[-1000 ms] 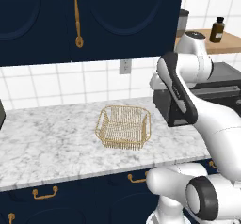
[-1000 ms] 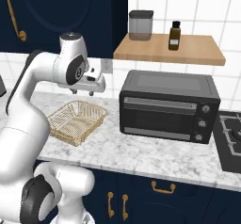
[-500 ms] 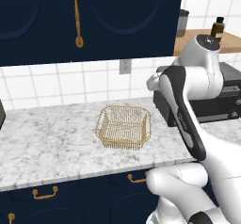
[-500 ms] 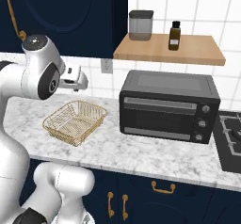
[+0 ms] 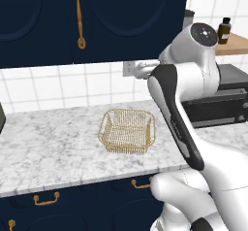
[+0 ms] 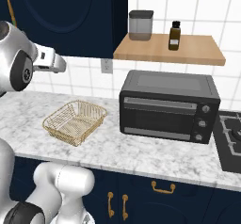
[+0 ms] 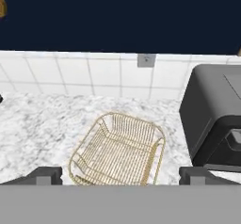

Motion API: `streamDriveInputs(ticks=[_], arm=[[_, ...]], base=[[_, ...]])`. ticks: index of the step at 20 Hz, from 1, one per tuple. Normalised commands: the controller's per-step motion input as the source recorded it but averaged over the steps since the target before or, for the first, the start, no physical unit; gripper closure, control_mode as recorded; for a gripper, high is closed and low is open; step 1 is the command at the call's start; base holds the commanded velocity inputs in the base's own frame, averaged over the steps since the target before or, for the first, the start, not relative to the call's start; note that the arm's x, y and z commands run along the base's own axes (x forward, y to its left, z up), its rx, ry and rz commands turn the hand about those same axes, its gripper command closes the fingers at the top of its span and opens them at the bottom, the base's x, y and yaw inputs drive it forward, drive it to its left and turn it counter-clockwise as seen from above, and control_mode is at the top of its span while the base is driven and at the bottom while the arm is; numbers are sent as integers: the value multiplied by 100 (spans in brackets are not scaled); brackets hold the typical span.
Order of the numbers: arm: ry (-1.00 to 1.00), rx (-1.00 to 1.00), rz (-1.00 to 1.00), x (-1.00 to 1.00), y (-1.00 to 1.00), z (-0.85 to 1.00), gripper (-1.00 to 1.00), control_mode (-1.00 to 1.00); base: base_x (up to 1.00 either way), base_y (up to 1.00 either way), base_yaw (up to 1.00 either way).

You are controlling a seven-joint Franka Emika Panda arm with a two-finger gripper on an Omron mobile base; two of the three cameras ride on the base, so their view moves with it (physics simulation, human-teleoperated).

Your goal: Open the cabinet, pick up the bread from the cabinet and place it in the basket. Then move the basket to the dining counter.

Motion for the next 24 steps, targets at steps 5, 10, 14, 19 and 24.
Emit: streamDriveInputs(ticks=[5, 10, 14, 19, 24], arm=[[-11, -2, 0, 0, 54, 67, -100, -100], [-15, -6, 0, 5, 64, 31, -100, -100], [-14, -6, 0, 28, 64, 21, -100, -100], [-1, -1, 0, 25, 47, 29, -100, -100], [-3, -7, 0, 38, 58, 17, -100, -100]], base=[[0, 0, 0], [0, 0, 0], [0, 0, 0], [0, 0, 0], [0, 0, 0]])
